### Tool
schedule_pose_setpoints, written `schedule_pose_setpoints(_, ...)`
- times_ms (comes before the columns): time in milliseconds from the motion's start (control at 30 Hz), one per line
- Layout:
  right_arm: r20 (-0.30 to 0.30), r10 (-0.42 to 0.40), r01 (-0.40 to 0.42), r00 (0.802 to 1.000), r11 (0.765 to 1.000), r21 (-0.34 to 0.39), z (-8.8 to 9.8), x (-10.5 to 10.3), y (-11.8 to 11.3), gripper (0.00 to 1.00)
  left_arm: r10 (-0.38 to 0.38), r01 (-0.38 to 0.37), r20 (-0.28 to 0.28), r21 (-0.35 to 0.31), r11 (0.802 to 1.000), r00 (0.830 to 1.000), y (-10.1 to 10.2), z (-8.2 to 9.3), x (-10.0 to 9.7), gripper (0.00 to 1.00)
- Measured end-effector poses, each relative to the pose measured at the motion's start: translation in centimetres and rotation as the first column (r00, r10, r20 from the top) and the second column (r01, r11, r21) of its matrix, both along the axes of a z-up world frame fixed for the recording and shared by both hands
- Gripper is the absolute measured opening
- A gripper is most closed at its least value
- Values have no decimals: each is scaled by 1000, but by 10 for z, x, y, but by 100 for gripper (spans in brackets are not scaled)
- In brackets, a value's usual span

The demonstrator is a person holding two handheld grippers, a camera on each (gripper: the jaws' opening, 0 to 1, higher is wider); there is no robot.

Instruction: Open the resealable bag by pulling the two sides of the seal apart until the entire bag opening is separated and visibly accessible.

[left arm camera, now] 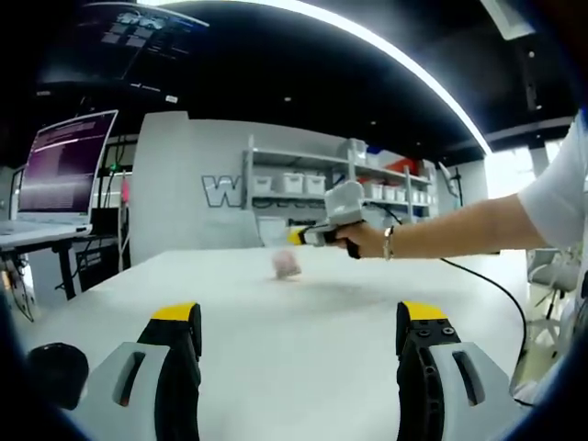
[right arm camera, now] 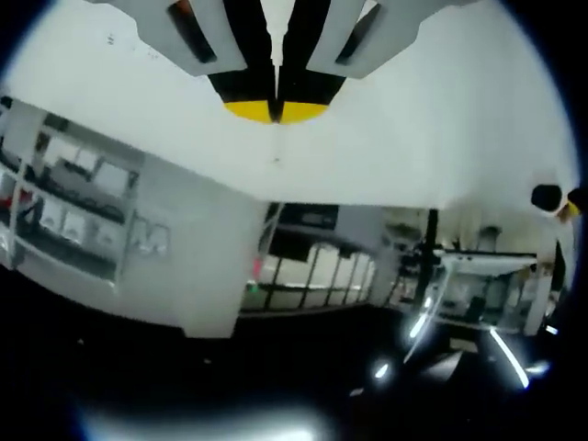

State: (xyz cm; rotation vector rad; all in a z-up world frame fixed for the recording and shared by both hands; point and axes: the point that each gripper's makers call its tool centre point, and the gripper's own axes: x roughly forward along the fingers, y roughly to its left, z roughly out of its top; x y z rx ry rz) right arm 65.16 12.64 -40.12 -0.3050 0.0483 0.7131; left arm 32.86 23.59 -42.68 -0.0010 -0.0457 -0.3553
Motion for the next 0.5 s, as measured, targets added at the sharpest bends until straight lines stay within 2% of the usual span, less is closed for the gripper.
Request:
schedule_pose_setpoints(167,-9,7,-7,1000,1000,30,5,-3,-1,0,4,-4,4,2,1000,1000,0,2,-2,86)
schedule_pose_setpoints(500,10,6,-6,1000,998,56,21,-13,-7,0,-3,3,12,5,1000,1000,-5,5,-7,86)
